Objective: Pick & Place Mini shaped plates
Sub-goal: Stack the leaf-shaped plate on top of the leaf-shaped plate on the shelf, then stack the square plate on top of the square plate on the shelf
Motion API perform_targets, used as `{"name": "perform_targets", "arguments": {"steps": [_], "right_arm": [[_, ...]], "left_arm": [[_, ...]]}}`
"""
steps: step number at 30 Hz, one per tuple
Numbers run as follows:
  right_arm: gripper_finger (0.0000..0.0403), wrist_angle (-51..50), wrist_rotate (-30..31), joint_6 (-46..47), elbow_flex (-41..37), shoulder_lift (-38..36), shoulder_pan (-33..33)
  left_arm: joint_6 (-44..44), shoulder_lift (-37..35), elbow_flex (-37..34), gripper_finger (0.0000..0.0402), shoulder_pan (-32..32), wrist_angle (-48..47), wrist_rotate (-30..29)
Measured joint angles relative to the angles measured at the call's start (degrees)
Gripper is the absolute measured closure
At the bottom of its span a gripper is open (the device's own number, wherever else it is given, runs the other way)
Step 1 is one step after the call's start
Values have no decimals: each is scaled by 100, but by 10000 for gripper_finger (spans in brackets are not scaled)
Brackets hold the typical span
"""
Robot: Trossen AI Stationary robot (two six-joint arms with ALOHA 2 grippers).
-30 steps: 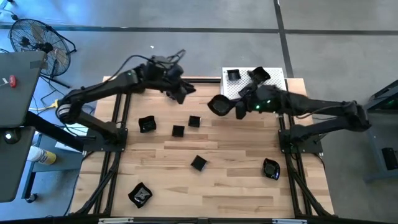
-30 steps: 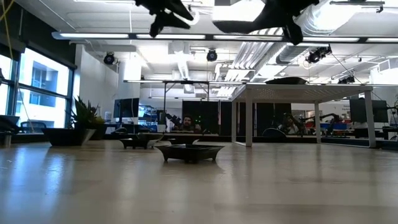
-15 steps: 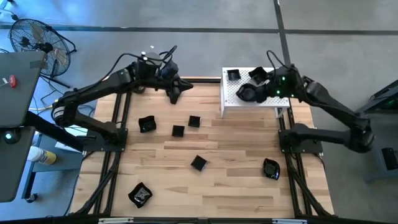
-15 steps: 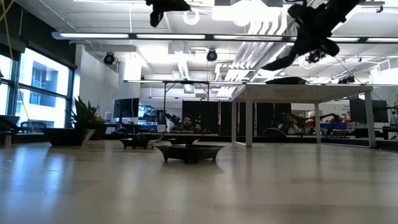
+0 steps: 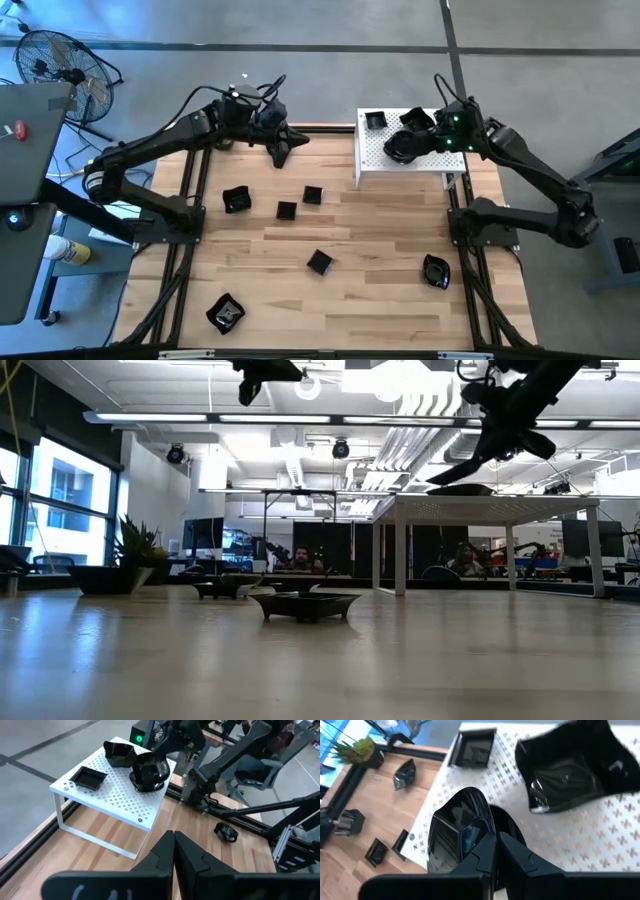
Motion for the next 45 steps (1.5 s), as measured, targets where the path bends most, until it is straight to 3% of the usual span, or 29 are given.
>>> {"name": "perform_targets", "arguments": {"steps": [12, 24, 29, 32, 37, 45], "right_arm": [[382, -116, -127, 234, 0, 233, 0], [306, -91, -130, 25, 0, 287, -7], [318, -70, -302, -501, 0, 89, 61], [345, -92, -235, -926, 0, -133, 353], [396, -73, 685, -1033, 0, -348, 1154], [399, 1115, 1268, -835, -2, -199, 2750]], "left_arm": [[41, 0, 0, 401, 0, 0, -20], [41, 0, 0, 401, 0, -125, -24], [138, 0, -5, 401, 0, -112, -24], [284, -9, -311, 401, 0, 233, -105], [82, -15, -1315, 401, 0, 1069, -73], [-140, -288, -2594, 401, 0, 2025, -309]]}}
